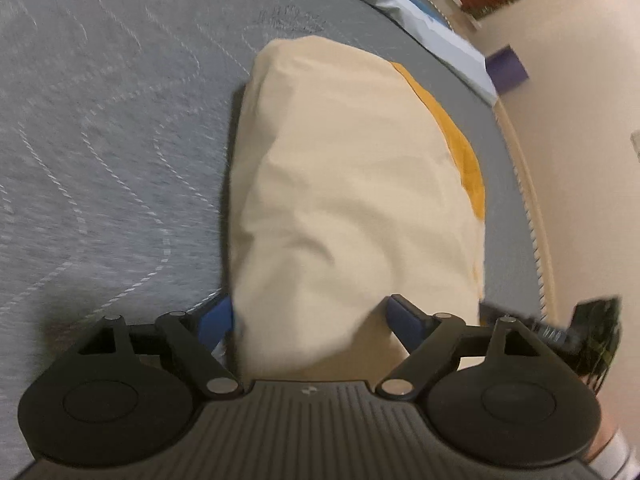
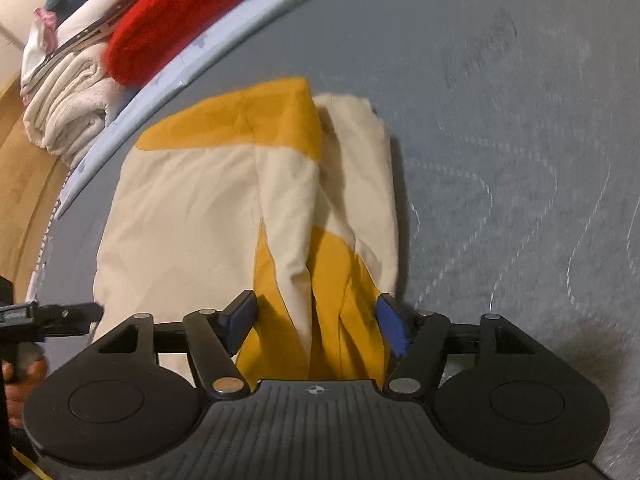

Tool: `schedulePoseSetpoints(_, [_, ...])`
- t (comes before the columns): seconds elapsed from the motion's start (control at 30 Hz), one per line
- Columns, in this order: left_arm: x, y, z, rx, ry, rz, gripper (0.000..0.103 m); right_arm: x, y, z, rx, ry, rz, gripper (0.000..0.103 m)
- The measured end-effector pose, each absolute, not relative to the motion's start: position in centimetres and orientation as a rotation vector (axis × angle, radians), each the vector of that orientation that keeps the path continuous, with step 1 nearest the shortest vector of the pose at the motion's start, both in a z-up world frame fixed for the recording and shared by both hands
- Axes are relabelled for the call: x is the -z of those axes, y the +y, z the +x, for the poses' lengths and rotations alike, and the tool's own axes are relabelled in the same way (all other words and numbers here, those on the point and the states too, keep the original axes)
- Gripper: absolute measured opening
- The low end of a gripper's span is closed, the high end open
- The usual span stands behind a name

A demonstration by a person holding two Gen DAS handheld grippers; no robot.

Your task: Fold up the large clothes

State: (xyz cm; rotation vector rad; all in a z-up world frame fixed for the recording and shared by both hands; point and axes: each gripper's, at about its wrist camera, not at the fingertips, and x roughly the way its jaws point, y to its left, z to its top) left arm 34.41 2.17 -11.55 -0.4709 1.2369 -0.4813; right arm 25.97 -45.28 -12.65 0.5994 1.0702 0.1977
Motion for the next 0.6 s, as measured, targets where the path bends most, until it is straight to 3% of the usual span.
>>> schedulePoseSetpoints(0.07, [12.4, 1.7, 35.3, 0.483, 1.235, -0.497, 0.096, 13.3, -45.1, 26.2, -0.203, 1.084, 0.616, 0.072])
schedulePoseSetpoints(0.23, [14.5, 0.6, 36.9, 0.468, 1.203, -0.562, 0.098, 13.6, -44.2, 27.0, -0.203, 1.088, 0.594, 0.072])
schedulePoseSetpoints(0.27, [14.4, 0.5, 37.1, 0.458, 1.175, -0.557, 0.096, 13.5, -44.2, 26.7, -0.203, 1.083, 0.59, 0.068])
schedulePoseSetpoints(0.3, [14.5, 0.3, 37.3, 0.45, 1.158, -0.546, 0.095, 13.4, -44.0, 26.7, -0.21, 1.077, 0.585, 0.056])
schedulePoseSetpoints(0.37, [14.0, -0.2, 37.4, 0.445, 1.131, -0.512, 0.08, 13.0, -43.4, 26.8, -0.22, 1.054, 0.565, 0.037])
schedulePoseSetpoints(0.47, [12.3, -0.6, 37.6, 0.461, 1.092, -0.453, 0.055, 12.2, -42.8, 26.9, -0.221, 1.024, 0.534, 0.022])
schedulePoseSetpoints(0.6, [8.8, -0.2, 38.1, 0.463, 0.999, -0.405, 0.045, 10.8, -42.1, 27.4, -0.235, 0.934, 0.551, 0.012])
